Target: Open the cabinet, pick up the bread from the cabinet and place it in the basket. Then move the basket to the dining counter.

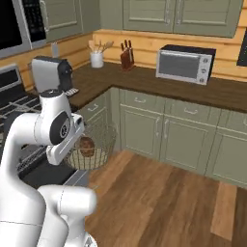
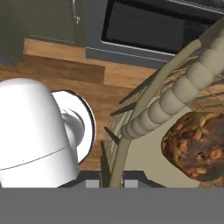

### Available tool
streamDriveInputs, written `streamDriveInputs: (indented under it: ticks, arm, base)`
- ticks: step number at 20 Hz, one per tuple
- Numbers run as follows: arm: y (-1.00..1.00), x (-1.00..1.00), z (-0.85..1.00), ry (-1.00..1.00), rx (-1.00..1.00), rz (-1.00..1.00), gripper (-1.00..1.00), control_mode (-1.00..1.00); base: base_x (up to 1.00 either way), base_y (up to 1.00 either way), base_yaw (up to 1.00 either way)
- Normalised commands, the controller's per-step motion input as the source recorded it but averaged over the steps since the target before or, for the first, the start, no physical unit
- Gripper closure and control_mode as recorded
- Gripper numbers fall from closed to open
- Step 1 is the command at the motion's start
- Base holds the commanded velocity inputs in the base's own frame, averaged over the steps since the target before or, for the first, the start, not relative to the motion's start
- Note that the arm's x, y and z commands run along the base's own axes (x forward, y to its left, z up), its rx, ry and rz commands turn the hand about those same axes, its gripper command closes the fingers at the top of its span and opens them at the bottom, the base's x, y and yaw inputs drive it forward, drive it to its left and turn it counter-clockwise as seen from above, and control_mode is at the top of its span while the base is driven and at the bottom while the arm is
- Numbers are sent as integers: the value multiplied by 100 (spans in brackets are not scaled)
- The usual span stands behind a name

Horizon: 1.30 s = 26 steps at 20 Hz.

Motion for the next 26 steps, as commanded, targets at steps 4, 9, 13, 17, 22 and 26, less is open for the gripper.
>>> streamDriveInputs:
  ticks: [4, 9, 13, 17, 22, 26]
  arm:
    - [0, 0, 0, 0, 0, 0, 100, 100]
    - [0, 0, 0, 0, 0, 0, 100, 100]
    - [0, 0, 0, 0, 0, 0, 100, 100]
    - [0, 0, 0, 0, 0, 0, 100, 100]
    - [0, 0, 0, 0, 0, 0, 100, 100]
    - [0, 0, 0, 0, 0, 0, 100, 100]
  base:
    - [0, 26, -97]
    - [0, 23, -97]
    - [0, 23, -96]
    - [5, 24, -94]
    - [18, 23, -89]
    - [47, 33, -81]
